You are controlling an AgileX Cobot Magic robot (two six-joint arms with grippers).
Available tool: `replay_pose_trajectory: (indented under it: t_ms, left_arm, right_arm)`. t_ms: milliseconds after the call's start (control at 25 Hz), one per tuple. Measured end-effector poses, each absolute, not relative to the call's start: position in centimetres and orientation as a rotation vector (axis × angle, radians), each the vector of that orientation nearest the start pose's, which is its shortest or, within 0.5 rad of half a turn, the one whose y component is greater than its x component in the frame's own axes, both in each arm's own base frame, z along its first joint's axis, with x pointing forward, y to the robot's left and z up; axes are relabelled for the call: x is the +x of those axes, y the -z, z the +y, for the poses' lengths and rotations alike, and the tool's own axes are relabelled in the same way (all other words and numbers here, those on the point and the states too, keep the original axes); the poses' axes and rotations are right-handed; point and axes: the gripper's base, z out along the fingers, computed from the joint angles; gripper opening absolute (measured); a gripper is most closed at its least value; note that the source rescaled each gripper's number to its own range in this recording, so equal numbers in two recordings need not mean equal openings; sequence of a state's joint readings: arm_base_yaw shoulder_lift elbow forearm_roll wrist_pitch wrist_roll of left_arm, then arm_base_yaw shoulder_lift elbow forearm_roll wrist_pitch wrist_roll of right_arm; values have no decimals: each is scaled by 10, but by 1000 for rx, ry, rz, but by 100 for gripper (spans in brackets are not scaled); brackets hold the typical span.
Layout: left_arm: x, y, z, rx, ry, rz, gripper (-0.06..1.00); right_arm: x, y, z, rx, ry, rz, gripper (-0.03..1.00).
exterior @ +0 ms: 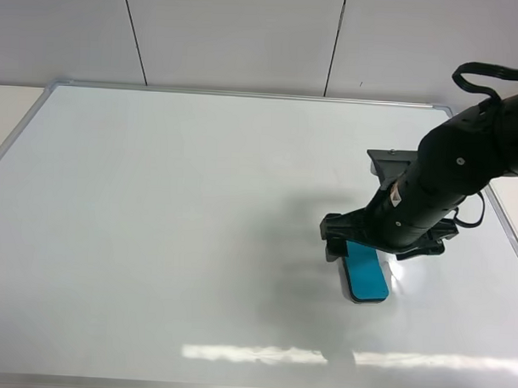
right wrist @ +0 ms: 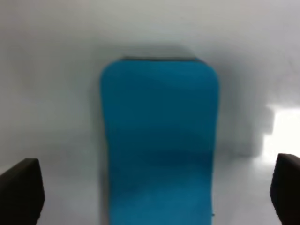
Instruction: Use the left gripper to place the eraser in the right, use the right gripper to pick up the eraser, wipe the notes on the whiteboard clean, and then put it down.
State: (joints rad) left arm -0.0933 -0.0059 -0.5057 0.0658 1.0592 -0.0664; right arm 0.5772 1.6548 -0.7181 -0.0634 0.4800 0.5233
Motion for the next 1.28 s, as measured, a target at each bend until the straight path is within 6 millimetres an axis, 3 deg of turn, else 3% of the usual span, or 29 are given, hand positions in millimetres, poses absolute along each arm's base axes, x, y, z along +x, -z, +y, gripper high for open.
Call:
replay_pose_trajectory:
  t_ms: [200,320,520,680,800,920,1120,1280]
  left_arm:
    - [-6,-279,6,24,22,2029,100]
    - [-6,-279,6,24,22,2029,100]
    - [-6,-279,6,24,22,2029,100]
    - [-6,-279,6,24,22,2029,100]
    - [-6,-279,6,24,22,2029,100]
    - [-6,-279,6,24,22,2029,100]
    - [-6,-279,6,24,22,2029,100]
    - [-6,-279,6,24,22,2029,100]
  right_arm:
    - [224,-145,144,-138,-179,2886,99]
    - [226,-168,134,-57,-238,2814,99]
    - [226,-230,91,95,-322,2572,100]
    - [212,-275,43,205,-282,2378,100]
    - [180,-303,12,273,-200,2285,100]
    - [137,-326,-3,313,-139,2189,100]
    - [59,-350,-2,270,-131,1970,100]
    - [1,-350,-4,259,-68,1804,100]
